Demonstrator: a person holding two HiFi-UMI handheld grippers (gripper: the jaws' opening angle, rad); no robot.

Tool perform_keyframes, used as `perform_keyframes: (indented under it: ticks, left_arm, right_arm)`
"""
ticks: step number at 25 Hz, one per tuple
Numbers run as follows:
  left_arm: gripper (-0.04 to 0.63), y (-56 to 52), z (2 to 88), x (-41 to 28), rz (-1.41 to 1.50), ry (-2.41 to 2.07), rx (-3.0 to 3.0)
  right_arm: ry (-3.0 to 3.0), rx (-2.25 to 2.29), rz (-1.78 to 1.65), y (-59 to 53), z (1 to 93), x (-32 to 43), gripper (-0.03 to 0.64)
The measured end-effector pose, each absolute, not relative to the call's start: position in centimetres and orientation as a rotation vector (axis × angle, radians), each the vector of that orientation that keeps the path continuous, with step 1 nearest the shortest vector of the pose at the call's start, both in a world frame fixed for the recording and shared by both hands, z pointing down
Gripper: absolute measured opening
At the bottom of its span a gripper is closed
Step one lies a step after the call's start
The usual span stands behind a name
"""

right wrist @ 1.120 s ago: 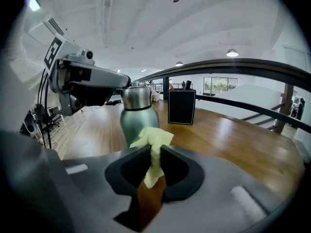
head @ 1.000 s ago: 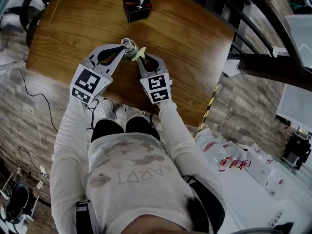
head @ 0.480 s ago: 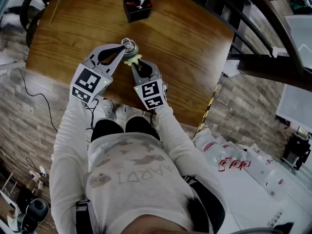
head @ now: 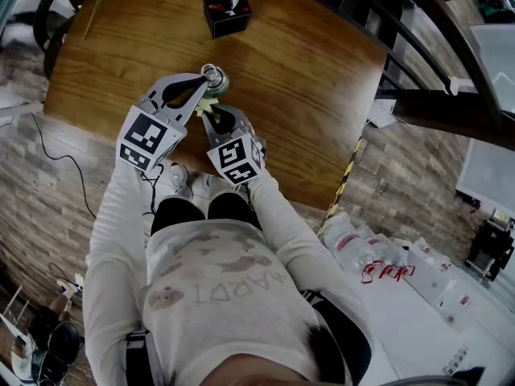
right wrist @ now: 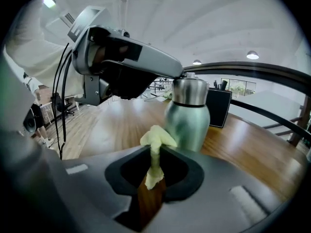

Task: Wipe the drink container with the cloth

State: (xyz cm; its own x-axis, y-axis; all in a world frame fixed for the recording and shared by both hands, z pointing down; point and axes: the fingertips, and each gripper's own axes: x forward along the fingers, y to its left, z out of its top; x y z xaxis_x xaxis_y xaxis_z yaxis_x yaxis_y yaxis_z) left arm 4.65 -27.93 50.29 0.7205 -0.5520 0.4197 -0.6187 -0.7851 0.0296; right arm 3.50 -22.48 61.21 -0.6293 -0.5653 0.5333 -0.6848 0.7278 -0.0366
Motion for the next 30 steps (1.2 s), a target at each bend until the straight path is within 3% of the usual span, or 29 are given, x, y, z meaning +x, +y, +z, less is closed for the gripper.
perform_keyframes:
  ticks: [8,30]
  left_arm:
    - [0.006,-28.1,50.4,4.8,0.601,-0.939,2.758]
    - [0.006,-27.7,49.9,4.8,0.599,-0.934,2.761]
  right_arm:
    - [-2.462,0.919,0.286,-22.8,60.3,1.9,0.071]
    - [-2.366,1.135,0.336,-24.6,60.0,8.7,0.072]
